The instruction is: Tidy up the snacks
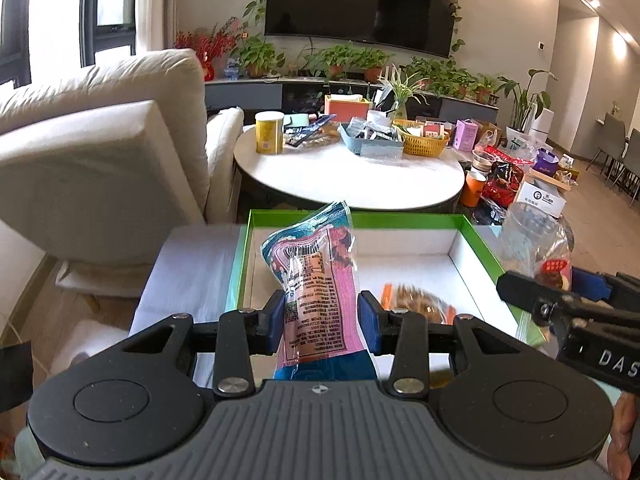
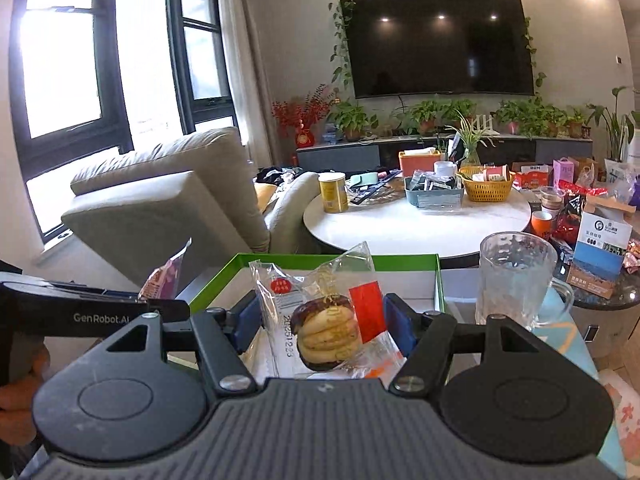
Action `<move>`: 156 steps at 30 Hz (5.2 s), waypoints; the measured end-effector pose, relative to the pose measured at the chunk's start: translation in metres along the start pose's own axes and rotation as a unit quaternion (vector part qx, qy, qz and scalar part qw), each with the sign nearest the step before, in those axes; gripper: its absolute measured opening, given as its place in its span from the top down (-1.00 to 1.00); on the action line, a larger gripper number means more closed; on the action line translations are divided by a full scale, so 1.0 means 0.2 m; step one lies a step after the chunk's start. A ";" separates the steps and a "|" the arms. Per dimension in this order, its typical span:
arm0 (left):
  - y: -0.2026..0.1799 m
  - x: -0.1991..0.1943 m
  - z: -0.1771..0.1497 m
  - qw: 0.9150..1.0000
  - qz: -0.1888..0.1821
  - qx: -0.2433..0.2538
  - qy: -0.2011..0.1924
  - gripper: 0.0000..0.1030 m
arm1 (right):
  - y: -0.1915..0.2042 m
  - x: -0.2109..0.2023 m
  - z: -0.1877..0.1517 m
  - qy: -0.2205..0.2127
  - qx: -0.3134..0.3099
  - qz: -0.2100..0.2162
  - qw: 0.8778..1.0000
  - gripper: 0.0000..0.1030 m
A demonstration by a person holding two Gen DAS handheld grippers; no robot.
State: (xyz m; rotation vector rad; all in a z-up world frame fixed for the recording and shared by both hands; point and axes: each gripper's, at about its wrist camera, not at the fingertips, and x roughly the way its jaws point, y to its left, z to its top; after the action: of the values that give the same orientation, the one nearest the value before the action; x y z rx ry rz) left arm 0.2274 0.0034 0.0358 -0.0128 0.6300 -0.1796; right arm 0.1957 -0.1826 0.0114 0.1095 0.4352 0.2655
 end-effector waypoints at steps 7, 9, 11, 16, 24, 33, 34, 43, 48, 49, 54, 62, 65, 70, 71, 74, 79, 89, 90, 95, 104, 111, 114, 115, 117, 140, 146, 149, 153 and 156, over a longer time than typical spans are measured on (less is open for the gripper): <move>0.01 0.21 0.02 0.999 0.011 0.014 0.039 0.03 | -0.04 0.15 -0.03 0.031 0.012 -0.017 0.999 -0.27; 0.04 0.25 -0.01 0.998 0.018 0.001 0.063 -0.04 | -0.04 0.19 -0.05 0.049 0.021 -0.027 0.998 -0.27; 0.07 0.26 -0.04 0.997 0.017 -0.008 0.074 -0.05 | -0.05 0.22 -0.08 0.062 0.030 -0.040 0.997 -0.27; 0.14 0.18 -0.10 0.996 0.003 -0.010 0.083 -0.12 | -0.04 0.19 -0.12 0.082 0.045 -0.030 0.995 -0.28; 0.18 -0.04 -0.24 0.997 -0.024 0.021 0.064 -0.13 | 0.00 0.07 -0.13 0.085 0.056 -0.021 0.995 -0.28; 0.15 0.00 -0.29 0.996 -0.014 0.024 0.081 -0.08 | 0.02 -0.03 -0.16 0.087 0.071 -0.013 0.994 -0.28; 0.15 0.01 -0.30 0.996 -0.008 0.026 0.082 0.05 | 0.01 -0.04 -0.16 0.085 0.070 -0.015 0.994 -0.28; 0.14 -0.04 -0.21 0.998 -0.044 0.010 0.049 0.83 | -0.04 -0.10 -0.15 0.066 0.080 -0.035 0.994 -0.28; 0.03 0.02 0.04 0.998 -0.049 0.039 -0.001 0.83 | -0.06 -0.08 -0.15 0.062 0.092 -0.032 0.993 -0.28; 0.00 0.09 0.09 0.997 -0.055 0.044 -0.003 0.82 | -0.05 -0.08 -0.15 0.063 0.093 -0.031 0.993 -0.28; -0.06 0.36 0.12 0.994 -0.014 0.054 0.095 0.29 | -0.05 -0.10 -0.16 0.068 0.081 -0.039 0.994 -0.28; 0.18 0.04 -0.20 0.997 -0.042 0.033 0.052 -0.01 | -0.08 -0.14 -0.23 0.087 0.086 -0.025 0.992 -0.28; 0.25 -0.09 -0.31 0.996 -0.058 0.042 0.055 -0.13 | -0.03 -0.19 -0.30 0.097 0.068 -0.006 0.993 -0.28; 0.23 -0.15 -0.45 0.993 -0.067 0.074 0.070 -0.13 | 0.08 -0.25 -0.43 0.127 0.017 0.016 0.992 -0.28; 0.21 -0.14 -0.48 0.992 -0.068 0.081 0.075 -0.13 | 0.09 -0.25 -0.45 0.134 0.011 0.020 0.991 -0.28; 0.17 -0.10 -0.52 0.990 -0.060 0.096 0.081 -0.13 | 0.13 -0.22 -0.52 0.161 0.000 0.029 0.986 -0.28; 0.15 -0.06 -0.55 0.991 -0.063 0.085 0.087 -0.13 | 0.21 -0.17 -0.55 0.181 -0.025 0.011 0.983 -0.28; 0.18 -0.07 -0.58 0.990 -0.100 0.050 0.085 0.16 | 0.23 -0.19 -0.59 0.178 -0.056 -0.022 0.982 -0.28; 0.19 -0.08 -0.59 0.990 -0.100 0.045 0.086 0.17 | 0.22 -0.20 -0.59 0.177 -0.053 -0.025 0.982 -0.28; 0.23 -0.16 -0.60 0.993 -0.087 0.021 0.076 0.17 | 0.21 -0.20 -0.58 0.173 -0.041 -0.031 0.984 -0.28; 0.27 -0.31 -0.53 0.997 -0.069 0.014 0.037 0.17 | 0.27 -0.16 -0.62 0.175 -0.080 -0.051 0.980 -0.27; 0.25 -0.34 -0.54 0.997 -0.066 0.012 0.031 0.17 | 0.21 -0.28 -0.59 0.154 -0.061 -0.041 0.985 -0.26; 0.24 -0.37 -0.53 0.997 -0.065 0.015 0.025 0.17 | 0.20 -0.33 -0.59 0.148 -0.057 -0.032 0.987 -0.26; 0.24 -0.38 -0.53 0.997 -0.065 0.017 0.022 0.17 | 0.20 -0.35 -0.60 0.145 -0.054 -0.032 0.987 -0.26; 0.23 -0.41 -0.52 0.998 -0.064 0.022 0.015 0.17 | 0.19 -0.39 -0.59 0.138 -0.042 -0.027 0.989 -0.26; 0.14 -0.32 -0.27 0.998 -0.058 0.025 -0.015 0.17 | 0.12 -0.26 -0.15 0.025 -0.015 -0.024 0.999 -0.26; 0.12 -0.25 -0.19 0.998 -0.055 0.032 -0.027 0.17 | 0.08 -0.15 -0.04 0.011 -0.005 -0.030 0.999 -0.26; 0.10 -0.22 -0.11 0.997 -0.055 0.033 -0.042 0.17 | 0.07 -0.11 0.01 0.002 -0.005 -0.031 0.999 -0.26; 0.08 -0.17 -0.01 0.996 -0.059 0.035 -0.057 0.17 | 0.06 -0.05 0.07 -0.005 -0.004 -0.029 1.000 -0.26; 0.07 -0.12 0.03 0.996 -0.059 0.037 -0.056 0.17 | 0.05 -0.01 0.07 -0.003 -0.001 -0.031 1.000 -0.26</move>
State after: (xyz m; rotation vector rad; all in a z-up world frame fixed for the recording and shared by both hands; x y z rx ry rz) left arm 0.2146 0.0206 0.0531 0.0111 0.5109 -0.3138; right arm 0.1987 -0.1739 0.0270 0.0944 0.4308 0.2052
